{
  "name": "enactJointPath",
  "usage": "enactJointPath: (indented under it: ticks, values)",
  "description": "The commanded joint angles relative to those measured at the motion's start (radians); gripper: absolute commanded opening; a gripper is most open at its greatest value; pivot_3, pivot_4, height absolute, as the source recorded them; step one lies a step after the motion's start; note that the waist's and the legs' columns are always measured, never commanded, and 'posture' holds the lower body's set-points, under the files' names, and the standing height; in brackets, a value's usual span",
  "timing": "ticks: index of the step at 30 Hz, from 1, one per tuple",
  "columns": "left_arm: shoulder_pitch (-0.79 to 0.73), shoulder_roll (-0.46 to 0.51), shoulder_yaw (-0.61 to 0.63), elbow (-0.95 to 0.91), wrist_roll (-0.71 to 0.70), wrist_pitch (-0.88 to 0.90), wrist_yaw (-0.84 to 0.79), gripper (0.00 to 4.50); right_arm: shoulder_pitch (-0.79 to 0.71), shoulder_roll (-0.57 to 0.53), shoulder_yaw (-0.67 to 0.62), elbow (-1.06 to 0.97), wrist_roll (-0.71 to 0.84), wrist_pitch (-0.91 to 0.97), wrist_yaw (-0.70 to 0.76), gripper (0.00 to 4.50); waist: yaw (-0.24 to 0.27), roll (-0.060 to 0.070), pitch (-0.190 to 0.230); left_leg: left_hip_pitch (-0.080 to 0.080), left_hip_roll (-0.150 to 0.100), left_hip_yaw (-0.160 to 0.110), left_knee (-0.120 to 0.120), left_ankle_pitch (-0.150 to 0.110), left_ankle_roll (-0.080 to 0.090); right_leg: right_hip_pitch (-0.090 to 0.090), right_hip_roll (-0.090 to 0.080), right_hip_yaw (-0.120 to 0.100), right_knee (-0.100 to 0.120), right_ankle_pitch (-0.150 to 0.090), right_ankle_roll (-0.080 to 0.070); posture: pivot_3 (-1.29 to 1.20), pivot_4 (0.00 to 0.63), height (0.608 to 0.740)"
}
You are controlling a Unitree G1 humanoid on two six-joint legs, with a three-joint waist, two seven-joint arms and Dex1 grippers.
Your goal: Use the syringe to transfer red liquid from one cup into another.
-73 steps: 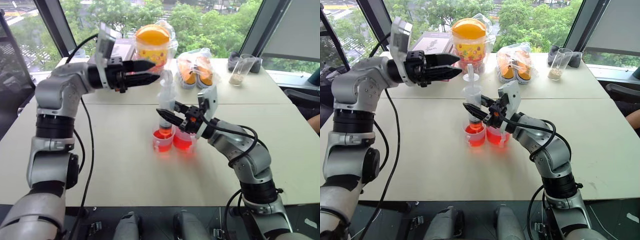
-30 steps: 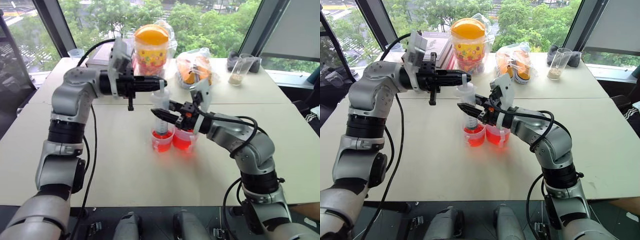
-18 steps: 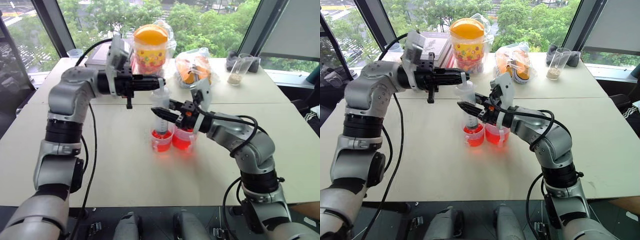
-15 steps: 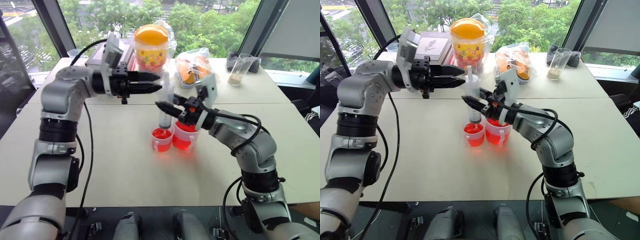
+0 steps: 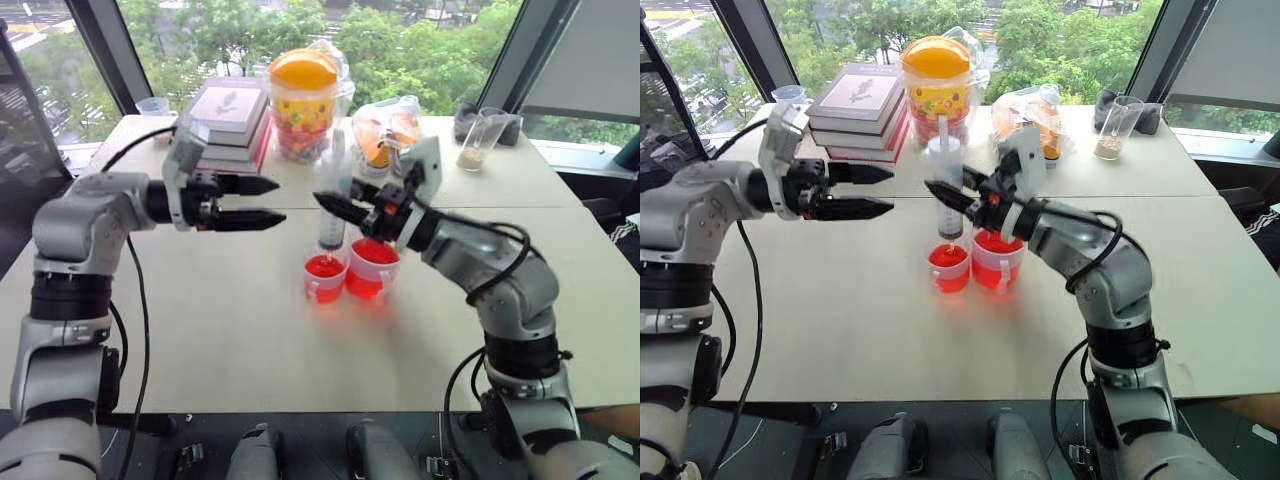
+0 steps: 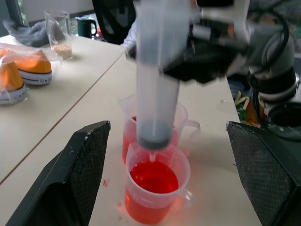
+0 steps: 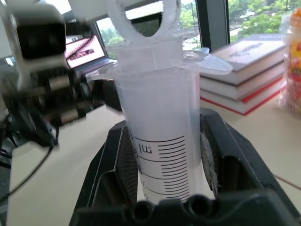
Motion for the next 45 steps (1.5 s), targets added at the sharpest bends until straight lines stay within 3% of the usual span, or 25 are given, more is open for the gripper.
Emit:
enactJointPath:
  ticks: [1, 4, 8, 13, 20, 29, 31, 35, 38, 42, 45]
  values:
    - [0.018, -0.012, -0.012, -0.053, 0.005, -0.039, 0.023, 4.06, -0.258, -0.054, -0.206, 0.115, 0.112, 0.169, -0.164, 1.47, 0.002, 0.001, 0.0, 0.0, 0.0, 0.001, 0.0, 0.0, 0.0, 0.0, -0.001, 0.0, 0.0, 0.0, 0.0, 0.0, 0.15, 0.74]
    - [0.033, -0.029, -0.03, -0.064, 0.006, -0.061, 0.021, 4.06, -0.415, -0.19, -0.182, 0.317, 0.037, 0.381, -0.213, 1.47, 0.006, -0.001, -0.001, 0.0, 0.0, 0.001, -0.001, 0.0, 0.0, 0.0, -0.001, 0.0, -0.001, 0.0, 0.0, 0.0, 0.15, 0.74]
    - [0.048, -0.043, -0.049, -0.068, 0.0, -0.077, 0.008, 4.06, -0.504, -0.295, -0.062, 0.539, -0.061, 0.538, -0.197, 1.47, -0.005, -0.002, -0.001, 0.0, -0.001, 0.002, -0.002, -0.001, 0.002, 0.0, -0.002, 0.0, -0.004, -0.002, -0.003, 0.0, 0.15, 0.74]
    - [0.067, -0.061, -0.052, -0.087, -0.017, -0.077, 0.016, 4.06, -0.509, -0.37, 0.178, 0.682, -0.122, 0.619, -0.032, 1.47, -0.013, 0.0, 0.0, -0.001, -0.001, 0.004, -0.003, -0.001, 0.002, -0.005, -0.001, 0.004, -0.002, 0.0, 0.0, 0.0, 0.15, 0.74]
    - [0.106, -0.063, -0.028, -0.144, -0.049, -0.053, 0.069, 4.06, -0.453, -0.371, 0.386, 0.888, -0.235, 0.624, 0.097, 1.47, -0.021, 0.0, 0.0, -0.003, -0.001, 0.004, -0.004, -0.001, 0.002, -0.006, -0.001, 0.004, -0.002, 0.0, 0.0, 0.0, 0.15, 0.74]
    - [0.142, -0.048, -0.012, -0.196, -0.075, -0.028, 0.116, 4.06, -0.39, -0.335, 0.445, 1.043, -0.36, 0.521, 0.181, 1.47, -0.027, 0.0, 0.0, -0.003, -0.001, 0.004, -0.003, -0.001, 0.002, -0.005, 0.0, 0.004, -0.001, 0.0, 0.0, 0.0, 0.15, 0.74]
    - [0.142, -0.046, -0.012, -0.196, -0.076, -0.024, 0.119, 4.12, -0.389, -0.336, 0.422, 1.059, -0.376, 0.513, 0.179, 2.46, -0.027, 0.0, 0.0, -0.002, 0.0, 0.004, -0.003, -0.001, 0.002, -0.005, 0.0, 0.003, -0.001, 0.0, 0.0, 0.0, 0.15, 0.74]
    - [0.133, -0.035, -0.019, -0.183, -0.078, -0.025, 0.111, 4.12, -0.397, -0.379, 0.365, 0.987, -0.373, 0.546, 0.195, 4.32, -0.026, 0.0, 0.0, -0.003, -0.001, 0.004, -0.003, -0.001, 0.002, -0.005, 0.0, 0.004, -0.002, 0.0, 0.0, 0.0, 0.15, 0.74]
    - [0.113, -0.03, -0.022, -0.166, -0.079, -0.021, 0.106, 4.12, -0.367, -0.453, 0.319, 0.813, -0.355, 0.553, 0.217, 4.42, -0.023, 0.001, 0.0, -0.003, -0.001, 0.004, -0.003, -0.001, 0.002, -0.006, 0.0, 0.004, -0.002, 0.0, 0.0, 0.0, 0.15, 0.74]
    - [0.101, -0.019, -0.02, -0.159, -0.085, -0.019, 0.092, 4.12, -0.238, -0.609, 0.266, 0.419, -0.295, 0.52, 0.293, 4.42, -0.018, 0.001, 0.0, -0.003, -0.001, 0.003, -0.004, -0.001, 0.002, -0.006, 0.0, 0.003, -0.002, 0.0, 0.001, 0.0, 0.15, 0.74]
    - [0.103, -0.006, -0.025, -0.155, -0.08, -0.023, 0.08, 4.12, -0.121, -0.705, 0.124, 0.14, -0.182, 0.521, 0.381, 4.42, -0.015, 0.001, 0.0, -0.003, -0.001, 0.003, -0.004, -0.001, 0.002, -0.005, 0.0, 0.003, -0.002, -0.001, 0.001, 0.0, 0.15, 0.74]
